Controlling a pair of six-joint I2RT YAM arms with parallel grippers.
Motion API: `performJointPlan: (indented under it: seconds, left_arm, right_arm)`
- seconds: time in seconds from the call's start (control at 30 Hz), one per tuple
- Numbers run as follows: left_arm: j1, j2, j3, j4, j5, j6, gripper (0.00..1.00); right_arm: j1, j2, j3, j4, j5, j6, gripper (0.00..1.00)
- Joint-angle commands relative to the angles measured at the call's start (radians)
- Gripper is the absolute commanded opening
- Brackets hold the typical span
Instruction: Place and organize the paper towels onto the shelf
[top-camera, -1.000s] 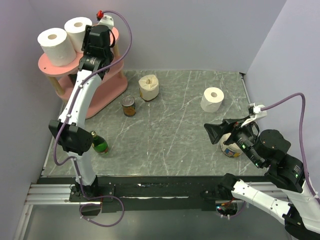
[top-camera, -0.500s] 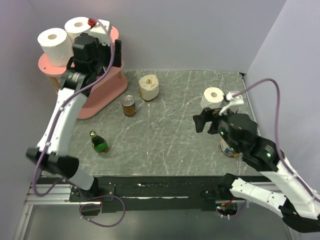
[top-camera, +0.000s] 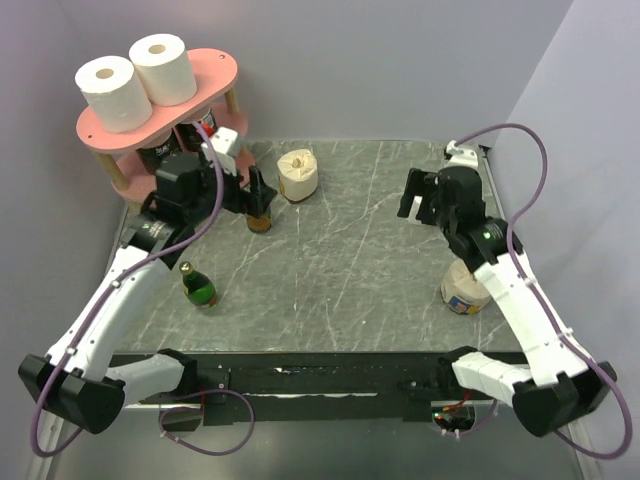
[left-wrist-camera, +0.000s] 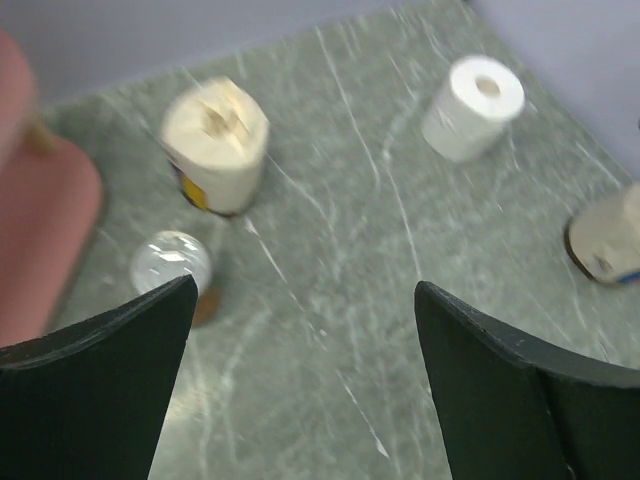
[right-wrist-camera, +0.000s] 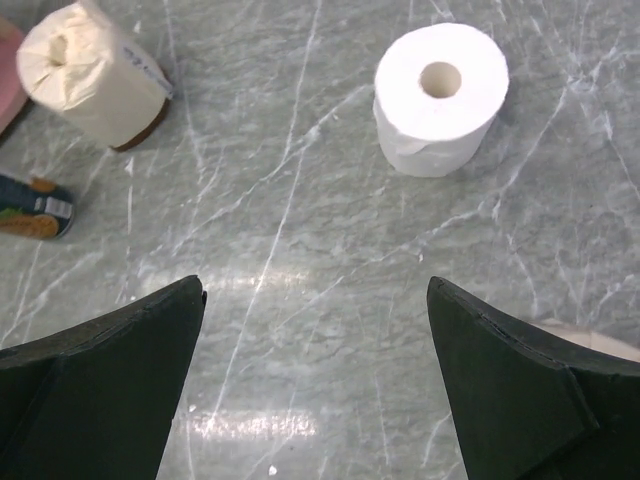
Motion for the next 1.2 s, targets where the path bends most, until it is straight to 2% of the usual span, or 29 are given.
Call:
performJointPlan:
  seconds: [0.0,0.13,0.37,0.5,0.67,1.17]
  left_arm:
    - [-0.046,0.011,-0.059,0.086,0.079,-0.053,0.96]
    - [-0.051,0.005,-0.081,0.106,0.127,-0.076,0.96]
    - [-0.057,-0.011,-0.127,0.157,0.125,-0.109,0.96]
    - [-0.059,0.006,-0.11,0.133,0.119,-0.099,0.96]
    - [-0.059,-0.009,-0.12,0.14,0.08,-0.093,0.96]
    - [-0.059,-0.02,-0.114,0.129,0.087,-0.089,0.96]
  right_arm:
    - [-0.085,0.063,0.076,0.03,-0.041,-0.033,1.0]
    - [-0.268,0.125,0.078,0.053,-0.112,-0.022,1.0]
    - [-0.448,0.263,0.089,0.093,-0.215,0.002,1.0]
    - [-0.543,0.361,0.102,0.116,-0.309,0.03,0.98]
    - [-0.591,0.441,0.127,0.204,-0.451,0.053,0.89]
    - [-0.591,0.79,0.369,0.182,-0.505,0.067,0.91]
